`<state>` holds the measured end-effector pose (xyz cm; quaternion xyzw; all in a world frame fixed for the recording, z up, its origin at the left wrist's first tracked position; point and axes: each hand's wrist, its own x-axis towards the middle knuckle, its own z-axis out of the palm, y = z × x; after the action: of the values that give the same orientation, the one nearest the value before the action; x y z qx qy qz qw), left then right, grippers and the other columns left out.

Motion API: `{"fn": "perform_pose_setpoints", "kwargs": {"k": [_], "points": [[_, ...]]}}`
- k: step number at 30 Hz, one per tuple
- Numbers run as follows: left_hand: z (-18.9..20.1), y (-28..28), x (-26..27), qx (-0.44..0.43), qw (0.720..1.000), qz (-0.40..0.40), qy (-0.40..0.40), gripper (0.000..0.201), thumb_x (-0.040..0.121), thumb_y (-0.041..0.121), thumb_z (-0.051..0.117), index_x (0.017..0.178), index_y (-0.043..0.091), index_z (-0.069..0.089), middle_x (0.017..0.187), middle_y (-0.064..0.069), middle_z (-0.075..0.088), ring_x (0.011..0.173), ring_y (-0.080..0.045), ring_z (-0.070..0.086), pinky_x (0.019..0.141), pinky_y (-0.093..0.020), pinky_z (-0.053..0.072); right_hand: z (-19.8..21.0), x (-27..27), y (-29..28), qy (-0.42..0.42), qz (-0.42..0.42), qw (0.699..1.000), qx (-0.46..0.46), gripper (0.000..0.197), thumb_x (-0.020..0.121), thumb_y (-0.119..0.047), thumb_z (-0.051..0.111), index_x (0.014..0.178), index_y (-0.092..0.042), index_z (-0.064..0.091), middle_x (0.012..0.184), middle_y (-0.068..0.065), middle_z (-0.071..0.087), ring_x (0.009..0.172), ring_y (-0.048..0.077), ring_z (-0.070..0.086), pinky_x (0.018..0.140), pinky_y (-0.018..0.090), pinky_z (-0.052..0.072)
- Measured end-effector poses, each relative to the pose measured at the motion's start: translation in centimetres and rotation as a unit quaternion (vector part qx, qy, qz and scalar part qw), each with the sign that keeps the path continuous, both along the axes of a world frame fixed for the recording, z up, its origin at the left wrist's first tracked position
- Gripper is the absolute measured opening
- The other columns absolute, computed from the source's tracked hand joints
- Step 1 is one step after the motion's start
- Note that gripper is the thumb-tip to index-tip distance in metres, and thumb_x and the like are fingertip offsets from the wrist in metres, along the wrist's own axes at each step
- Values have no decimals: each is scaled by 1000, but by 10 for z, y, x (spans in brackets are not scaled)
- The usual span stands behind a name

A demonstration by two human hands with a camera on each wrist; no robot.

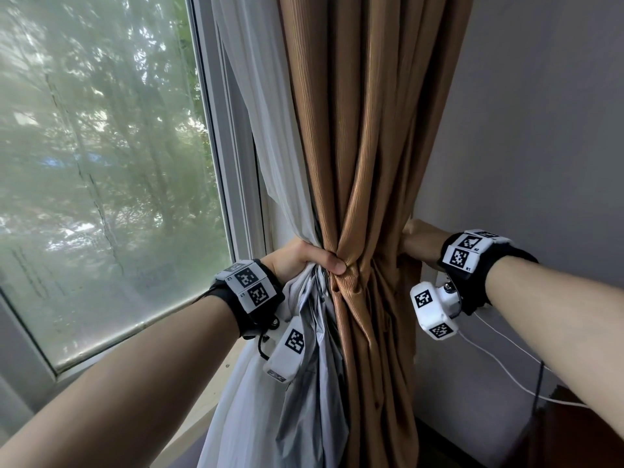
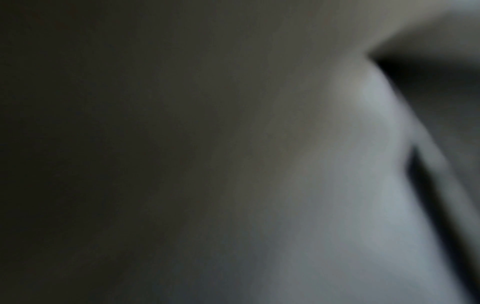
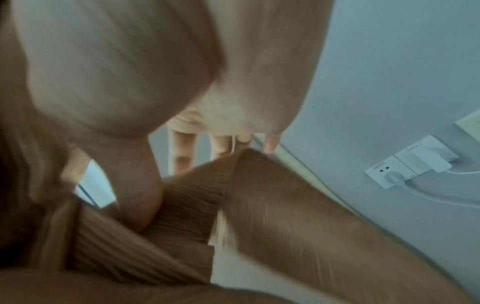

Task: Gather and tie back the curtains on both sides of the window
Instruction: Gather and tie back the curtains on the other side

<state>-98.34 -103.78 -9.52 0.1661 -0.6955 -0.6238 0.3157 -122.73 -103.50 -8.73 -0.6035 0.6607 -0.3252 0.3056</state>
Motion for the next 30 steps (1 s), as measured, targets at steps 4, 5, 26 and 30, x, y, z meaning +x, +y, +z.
{"fn": "perform_pose_setpoints", "kwargs": {"k": [4,5,26,30], "points": [[-2,0,-2,15,1000,-6,5,39,62,-9,63,82,17,84,88,-2,80,84,-16,77,79,-27,59,-8,0,-7,-10,36,998,-58,47,74,-28,73,107,5,71,109,23,75,113,43,68,102,61,54],[-2,0,-2,15,1000,-8,7,38,60,-7,68,83,17,84,88,-2,80,84,-16,77,79,-27,59,-13,-1,-13,-2,42,997,-63,40,81,-19,74,108,10,69,111,28,73,113,48,66,101,65,52],[-3,-10,0,-31,999,42,3,42,63,-7,64,104,2,66,86,2,80,85,-13,76,83,-26,58,-4,24,25,-178,48,982,32,43,69,13,59,111,22,63,104,26,67,94,37,64,77,34,57],[-9,-16,-4,-52,995,80,20,58,53,8,82,108,-2,67,97,-7,78,94,-23,75,88,-34,58,-6,27,38,-226,121,966,48,68,45,-11,75,109,12,67,109,21,69,100,35,66,85,29,53]]}}
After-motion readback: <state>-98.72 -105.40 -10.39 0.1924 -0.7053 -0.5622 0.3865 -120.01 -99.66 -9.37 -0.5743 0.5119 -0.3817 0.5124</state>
